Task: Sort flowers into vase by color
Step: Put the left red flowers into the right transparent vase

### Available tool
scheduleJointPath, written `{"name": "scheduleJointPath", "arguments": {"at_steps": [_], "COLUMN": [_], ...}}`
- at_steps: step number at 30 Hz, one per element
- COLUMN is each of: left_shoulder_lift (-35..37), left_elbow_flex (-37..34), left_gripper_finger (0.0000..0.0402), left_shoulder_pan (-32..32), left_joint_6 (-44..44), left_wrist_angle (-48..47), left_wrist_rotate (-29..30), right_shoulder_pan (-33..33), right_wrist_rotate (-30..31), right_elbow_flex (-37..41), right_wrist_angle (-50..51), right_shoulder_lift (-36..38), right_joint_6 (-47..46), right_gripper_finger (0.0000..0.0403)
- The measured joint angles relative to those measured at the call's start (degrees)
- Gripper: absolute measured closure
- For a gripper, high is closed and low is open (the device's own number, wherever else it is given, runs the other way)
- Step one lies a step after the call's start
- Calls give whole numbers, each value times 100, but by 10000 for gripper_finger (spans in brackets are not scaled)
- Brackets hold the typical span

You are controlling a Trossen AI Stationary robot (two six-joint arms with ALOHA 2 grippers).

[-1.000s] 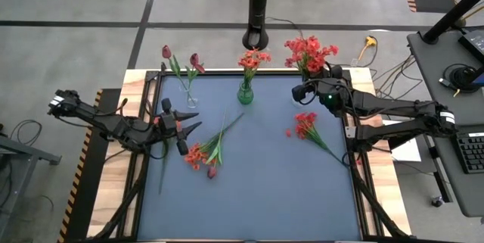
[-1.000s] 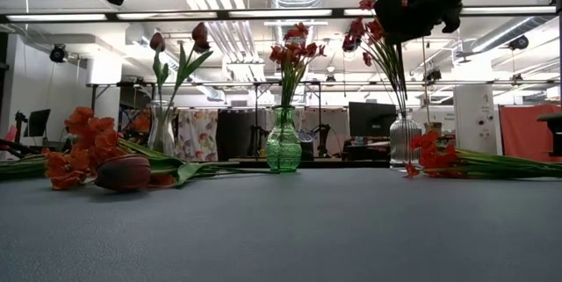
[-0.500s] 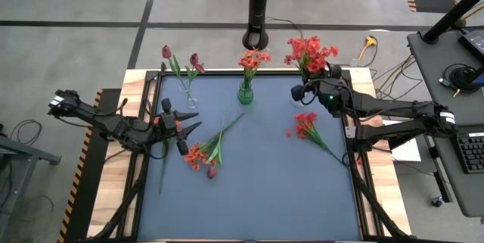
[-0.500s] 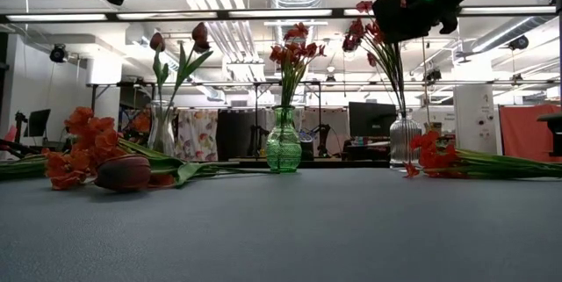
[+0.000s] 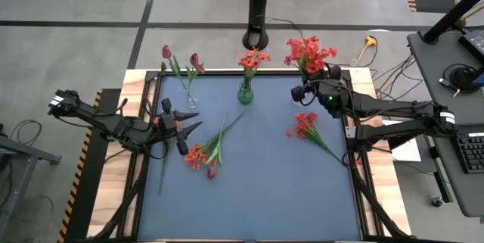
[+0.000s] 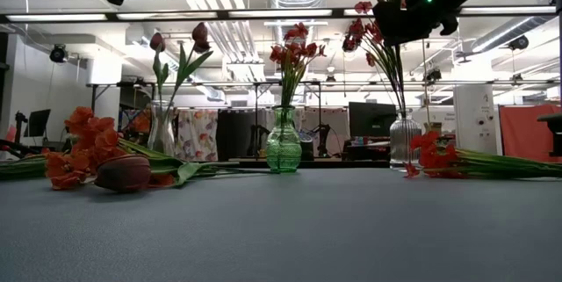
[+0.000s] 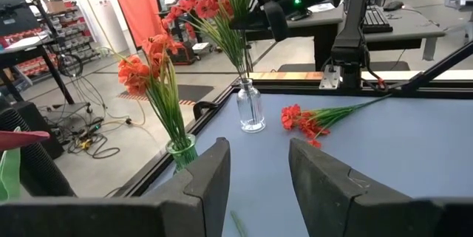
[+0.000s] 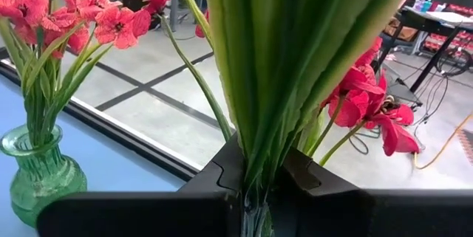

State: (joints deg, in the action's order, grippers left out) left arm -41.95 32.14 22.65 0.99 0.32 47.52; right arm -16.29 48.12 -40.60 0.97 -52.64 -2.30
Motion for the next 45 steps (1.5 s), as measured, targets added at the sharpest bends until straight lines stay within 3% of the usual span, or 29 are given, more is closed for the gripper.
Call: {"name": "scheduleJointPath", "arguments": {"at_steps": [13, 21, 45], "left_shoulder_lift": [0, 0, 0], "left_elbow_flex": [0, 0, 0], "left_gripper_finger": [278, 278, 278], "left_shoulder_pan": [0, 0, 0], "left_joint_6": [26, 26, 26], "left_wrist_angle": [0, 0, 2], "left_wrist_rotate": [0, -2, -2], "right_shoulder_pan": [0, 0, 0], "right_wrist_rotate": [-2, -4, -4], "right_elbow_flex": [81, 353, 537], "right_wrist_angle": [-52, -784, -790], "right_shoulder_lift": [0, 0, -2], "right_joint_6": [213, 476, 595], "right_gripper_finger": [375, 375, 374]}}
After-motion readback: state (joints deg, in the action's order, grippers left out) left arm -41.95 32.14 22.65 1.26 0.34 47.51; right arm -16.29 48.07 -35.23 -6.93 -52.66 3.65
